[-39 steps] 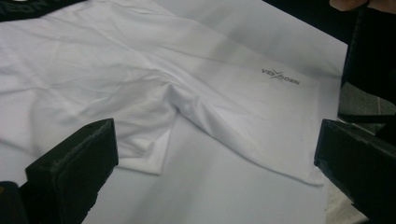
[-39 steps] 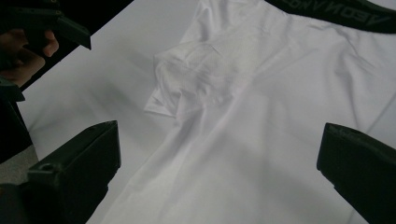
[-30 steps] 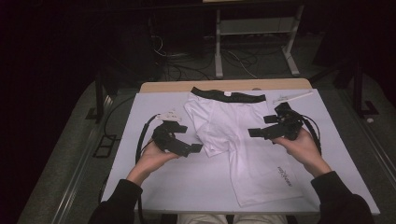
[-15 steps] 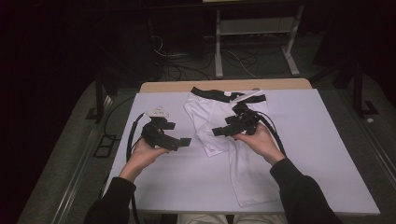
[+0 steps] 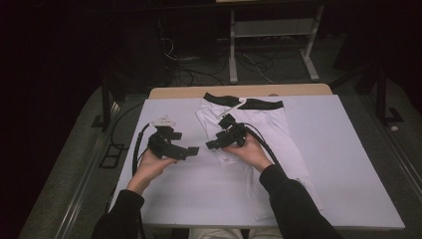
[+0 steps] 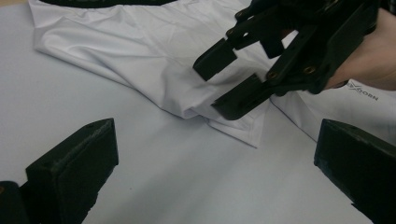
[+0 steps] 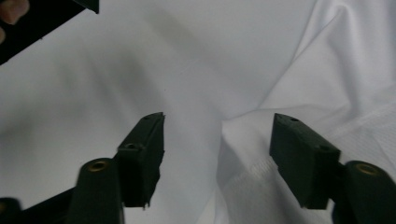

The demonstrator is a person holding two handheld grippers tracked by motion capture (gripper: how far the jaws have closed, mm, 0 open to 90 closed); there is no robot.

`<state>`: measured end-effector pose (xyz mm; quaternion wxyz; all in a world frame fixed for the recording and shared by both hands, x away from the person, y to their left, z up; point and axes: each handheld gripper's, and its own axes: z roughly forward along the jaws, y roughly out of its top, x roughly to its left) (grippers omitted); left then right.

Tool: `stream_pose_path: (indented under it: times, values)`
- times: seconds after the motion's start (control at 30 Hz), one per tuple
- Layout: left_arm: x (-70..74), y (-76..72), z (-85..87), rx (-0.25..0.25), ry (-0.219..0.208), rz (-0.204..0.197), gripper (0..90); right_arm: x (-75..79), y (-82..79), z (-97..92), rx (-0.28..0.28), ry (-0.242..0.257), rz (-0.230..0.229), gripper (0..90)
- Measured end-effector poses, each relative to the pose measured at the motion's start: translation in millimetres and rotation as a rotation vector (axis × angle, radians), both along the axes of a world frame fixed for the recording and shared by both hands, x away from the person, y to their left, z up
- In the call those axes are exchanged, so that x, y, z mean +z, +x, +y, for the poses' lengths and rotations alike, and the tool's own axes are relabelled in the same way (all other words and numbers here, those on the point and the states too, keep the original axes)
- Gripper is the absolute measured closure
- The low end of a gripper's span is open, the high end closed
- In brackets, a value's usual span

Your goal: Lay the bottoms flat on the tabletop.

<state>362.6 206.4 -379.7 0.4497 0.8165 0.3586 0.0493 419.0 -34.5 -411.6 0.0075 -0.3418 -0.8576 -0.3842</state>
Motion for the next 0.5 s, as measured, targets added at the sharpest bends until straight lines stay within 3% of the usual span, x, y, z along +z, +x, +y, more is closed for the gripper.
stream_pose_path:
  times: [0.3,0.4,0.5]
  values:
    - [-0.8,1.1,4.7,0.010,-0.014,0.003,0.0,-14.2,7.7,16.8,-0.029,-0.073,-0.012,45.7]
    - [-2.5,2.0,5.2,0.014,-0.018,0.008,0.0,-18.9,8.9,22.2,-0.062,-0.166,-0.055,45.6]
    - [-4.0,3.4,5.0,0.015,-0.016,0.009,0.0,-24.6,9.5,24.4,-0.069,-0.177,-0.021,45.9]
